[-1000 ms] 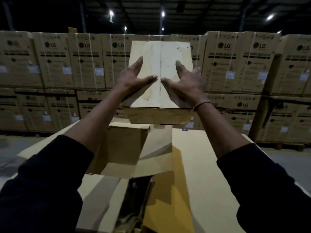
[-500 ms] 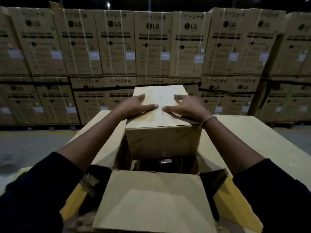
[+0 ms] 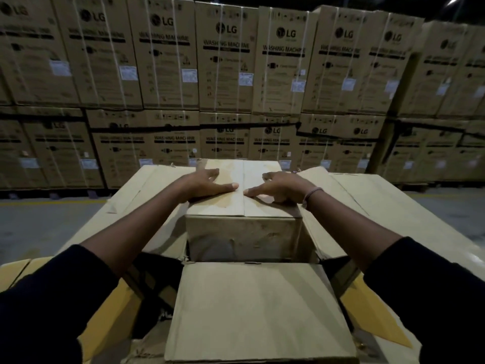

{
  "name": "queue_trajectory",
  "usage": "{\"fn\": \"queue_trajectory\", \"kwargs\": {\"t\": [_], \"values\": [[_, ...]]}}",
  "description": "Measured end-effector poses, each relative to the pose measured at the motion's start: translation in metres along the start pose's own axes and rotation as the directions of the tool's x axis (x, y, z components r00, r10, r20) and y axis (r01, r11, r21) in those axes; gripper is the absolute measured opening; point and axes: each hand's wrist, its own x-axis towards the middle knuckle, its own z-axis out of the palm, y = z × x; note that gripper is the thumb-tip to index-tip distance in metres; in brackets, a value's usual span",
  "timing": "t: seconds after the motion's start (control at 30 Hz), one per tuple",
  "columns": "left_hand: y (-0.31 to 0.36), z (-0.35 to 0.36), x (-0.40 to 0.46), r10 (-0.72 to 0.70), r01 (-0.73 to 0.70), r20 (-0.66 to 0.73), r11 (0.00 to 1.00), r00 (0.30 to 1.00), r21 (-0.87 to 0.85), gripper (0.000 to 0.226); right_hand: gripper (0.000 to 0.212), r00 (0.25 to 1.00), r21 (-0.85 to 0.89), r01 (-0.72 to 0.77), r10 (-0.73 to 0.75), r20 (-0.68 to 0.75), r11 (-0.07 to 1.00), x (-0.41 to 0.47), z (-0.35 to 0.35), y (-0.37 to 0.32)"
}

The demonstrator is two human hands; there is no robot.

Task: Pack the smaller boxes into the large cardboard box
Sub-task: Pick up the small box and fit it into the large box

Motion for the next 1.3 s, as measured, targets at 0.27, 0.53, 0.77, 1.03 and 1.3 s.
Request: {"fn": "queue_trajectory", "kwargs": {"t": [0.27, 0.53, 0.77, 1.03, 1.3], "values": [[-0.014, 0.081, 0.030, -0.066, 0.033, 0.172, 0.981, 0.983, 0.190, 0.125, 0.111, 0.975, 0.053, -0.130, 0.118, 0.189, 0.990, 0.031, 0.073, 0.056], [-0.008, 0.135, 0.042, -0.410, 0.104, 0.432, 0.811, 0.803, 0.576, 0.096, 0.135, 0.883, -0.161, -0.166, 0.220, 0.415, 0.973, 0.052, 0.136, 0.085], [-0.008, 0.160, 0.051, -0.039, -0.157, 0.320, 0.812, 0.947, 0.562, 0.115, 0.121, 0.918, -0.338, -0.072, 0.195, 0.345, 0.938, 0.055, 0.138, 0.088], [0.007, 0.088, 0.039, 0.091, -0.273, 0.288, 0.668, 0.953, 0.693, 0.077, 0.093, 0.970, -0.250, -0.048, 0.105, 0.219, 0.967, 0.044, 0.127, 0.092], [-0.050, 0.065, 0.017, 0.122, -0.314, 0.290, 0.310, 0.949, 0.897, 0.049, 0.057, 0.796, -0.587, 0.606, -0.397, 0.458, 0.537, 0.032, 0.138, 0.042]]}}
